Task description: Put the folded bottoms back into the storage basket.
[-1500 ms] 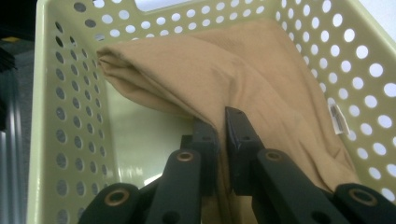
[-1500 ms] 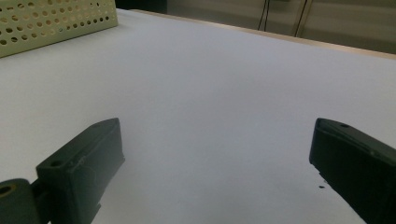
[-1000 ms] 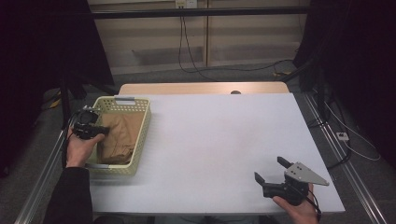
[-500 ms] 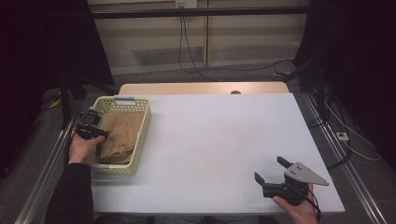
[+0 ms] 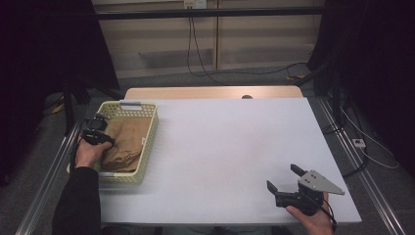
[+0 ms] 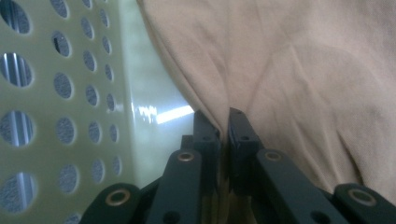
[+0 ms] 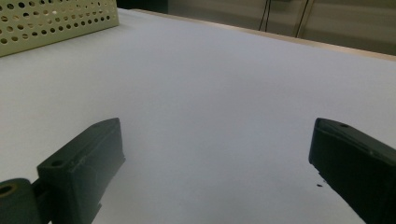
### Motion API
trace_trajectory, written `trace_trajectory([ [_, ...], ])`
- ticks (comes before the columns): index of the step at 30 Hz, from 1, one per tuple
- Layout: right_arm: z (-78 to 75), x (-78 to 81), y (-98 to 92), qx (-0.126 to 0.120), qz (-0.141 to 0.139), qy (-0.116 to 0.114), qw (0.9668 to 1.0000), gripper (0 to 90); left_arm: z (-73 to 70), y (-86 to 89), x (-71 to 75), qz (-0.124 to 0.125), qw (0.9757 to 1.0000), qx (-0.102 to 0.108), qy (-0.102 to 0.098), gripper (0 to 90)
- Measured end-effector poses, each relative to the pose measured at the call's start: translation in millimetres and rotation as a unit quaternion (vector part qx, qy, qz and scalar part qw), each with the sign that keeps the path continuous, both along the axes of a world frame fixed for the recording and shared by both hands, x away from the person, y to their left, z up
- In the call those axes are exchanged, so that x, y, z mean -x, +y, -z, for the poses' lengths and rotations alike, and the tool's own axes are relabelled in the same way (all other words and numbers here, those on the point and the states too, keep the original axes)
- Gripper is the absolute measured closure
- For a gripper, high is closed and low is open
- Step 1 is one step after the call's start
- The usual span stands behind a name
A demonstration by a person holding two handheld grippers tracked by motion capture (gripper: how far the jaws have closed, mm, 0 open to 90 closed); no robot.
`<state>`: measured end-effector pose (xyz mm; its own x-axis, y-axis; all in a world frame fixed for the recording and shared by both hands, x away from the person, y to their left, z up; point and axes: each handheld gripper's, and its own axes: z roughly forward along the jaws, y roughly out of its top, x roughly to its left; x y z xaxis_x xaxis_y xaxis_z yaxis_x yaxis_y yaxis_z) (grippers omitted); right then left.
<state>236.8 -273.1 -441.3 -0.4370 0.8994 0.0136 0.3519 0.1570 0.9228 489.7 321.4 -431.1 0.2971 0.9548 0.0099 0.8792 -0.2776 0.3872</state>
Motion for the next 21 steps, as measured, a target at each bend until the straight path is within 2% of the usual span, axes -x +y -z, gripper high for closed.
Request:
trace_trajectory([
  [5,0.0,-0.1,0.0,0.0,0.0,0.0,1.0,2.9,2.0,-2.1,-2.3,0.004,0.9998,0.011,-0.013,84.6],
  [6,0.0,-0.1,0.0,0.0,0.0,0.0,1.0,2.9,1.6,-2.3,-3.0,0.01,0.9999,0.005,-0.012,84.6],
  [9,0.0,0.1,-0.3,-0.001,0.0,0.0,1.0,2.7,1.7,-4.7,-2.8,0.009,0.9999,0.005,-0.012,84.5],
  [14,0.5,-0.6,0.7,0.001,-0.002,0.002,1.0,2.7,-0.5,-7.0,-1.7,0.018,0.9997,0.014,0.003,84.4],
  [15,0.6,-0.7,0.8,0.001,-0.004,0.003,1.0,2.7,0.3,-7.1,-1.2,0.014,0.9997,0.018,-0.001,84.4],
  [16,0.9,-0.9,0.9,0.001,-0.005,0.005,1.0,2.8,-0.6,-5.7,-1.4,0.014,0.9996,0.023,0.007,84.3],
  [19,1.0,-1.1,0.5,0.001,-0.004,0.004,1.0,2.7,-0.2,-4.6,-1.1,0.005,0.9993,0.037,0.008,84.2],
  [21,0.9,-1.4,0.0,-0.001,-0.001,0.005,1.0,2.8,-1.3,-3.1,-0.8,0.009,0.9991,0.039,0.013,83.9],
])
